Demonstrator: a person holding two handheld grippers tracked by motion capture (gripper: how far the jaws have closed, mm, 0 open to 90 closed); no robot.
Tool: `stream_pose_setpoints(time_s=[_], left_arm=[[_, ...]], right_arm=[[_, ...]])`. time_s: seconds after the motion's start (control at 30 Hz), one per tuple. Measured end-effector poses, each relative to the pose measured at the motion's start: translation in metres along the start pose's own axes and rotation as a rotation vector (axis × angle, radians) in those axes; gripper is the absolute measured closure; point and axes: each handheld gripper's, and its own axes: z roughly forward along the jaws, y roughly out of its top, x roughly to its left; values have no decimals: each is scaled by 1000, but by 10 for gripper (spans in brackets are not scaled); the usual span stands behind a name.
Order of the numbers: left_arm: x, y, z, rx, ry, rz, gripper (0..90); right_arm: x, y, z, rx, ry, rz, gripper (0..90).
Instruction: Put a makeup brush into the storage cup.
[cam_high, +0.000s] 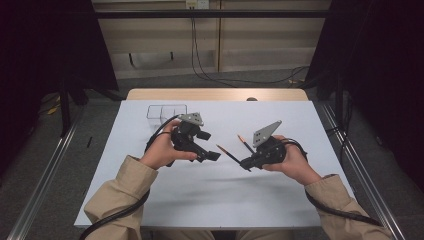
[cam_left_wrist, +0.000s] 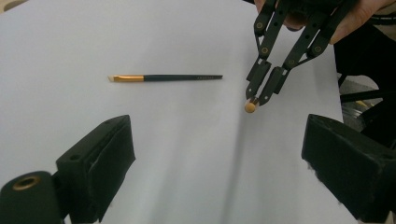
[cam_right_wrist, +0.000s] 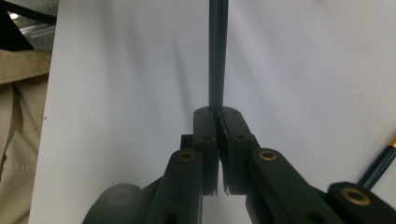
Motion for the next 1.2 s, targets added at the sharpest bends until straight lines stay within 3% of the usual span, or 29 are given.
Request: stream_pose_setpoints(time_s=[0.23,0.5,0.93,1.2], left_arm=[[0,-5,-3,-82,17,-14,85],[2,-9,-3,-187,32,-58,87],[0,-8,3,-231,23,-66,90],[0,-10,5,-296,15,-80,114]], right_arm=[[0,3,-1,-57,-3,23,862],[0,6,0,-130,-8,62,862],[2,9,4,-222,-19,110,863],[3,11,7,-282,-15,141,862]])
